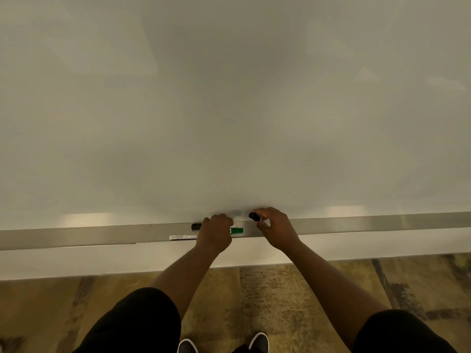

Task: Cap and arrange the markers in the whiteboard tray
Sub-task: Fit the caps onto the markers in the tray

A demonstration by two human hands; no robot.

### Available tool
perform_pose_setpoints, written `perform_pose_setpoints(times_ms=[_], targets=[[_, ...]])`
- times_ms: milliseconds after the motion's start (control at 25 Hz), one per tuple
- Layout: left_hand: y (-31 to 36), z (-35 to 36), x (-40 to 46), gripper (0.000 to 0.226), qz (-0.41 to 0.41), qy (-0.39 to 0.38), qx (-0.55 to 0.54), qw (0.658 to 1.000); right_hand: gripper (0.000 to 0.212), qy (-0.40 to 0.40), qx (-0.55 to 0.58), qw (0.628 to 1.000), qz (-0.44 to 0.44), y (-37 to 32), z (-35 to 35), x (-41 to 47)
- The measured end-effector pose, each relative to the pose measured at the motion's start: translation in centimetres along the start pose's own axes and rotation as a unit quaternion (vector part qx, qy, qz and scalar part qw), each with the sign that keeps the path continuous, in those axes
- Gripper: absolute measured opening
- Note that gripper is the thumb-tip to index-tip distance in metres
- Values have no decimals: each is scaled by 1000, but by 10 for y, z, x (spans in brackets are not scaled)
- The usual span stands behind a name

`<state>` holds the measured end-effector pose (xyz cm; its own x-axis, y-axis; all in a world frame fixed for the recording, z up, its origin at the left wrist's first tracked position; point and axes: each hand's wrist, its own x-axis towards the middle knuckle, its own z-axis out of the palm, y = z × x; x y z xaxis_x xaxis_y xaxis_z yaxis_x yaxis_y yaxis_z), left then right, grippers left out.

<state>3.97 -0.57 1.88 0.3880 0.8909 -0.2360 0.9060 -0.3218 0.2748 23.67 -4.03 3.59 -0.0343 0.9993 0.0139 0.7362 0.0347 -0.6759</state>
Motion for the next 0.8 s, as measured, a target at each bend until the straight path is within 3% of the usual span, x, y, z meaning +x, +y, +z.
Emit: perform_pose_setpoints(times_ms=[320, 800], targets=[[4, 11, -1, 43, 34, -6, 102, 994, 31, -105, -268, 957, -9, 34, 12, -1], [23, 15, 10, 34, 78, 6, 183, 980, 32, -154, -239, 958, -47, 48, 23, 0]])
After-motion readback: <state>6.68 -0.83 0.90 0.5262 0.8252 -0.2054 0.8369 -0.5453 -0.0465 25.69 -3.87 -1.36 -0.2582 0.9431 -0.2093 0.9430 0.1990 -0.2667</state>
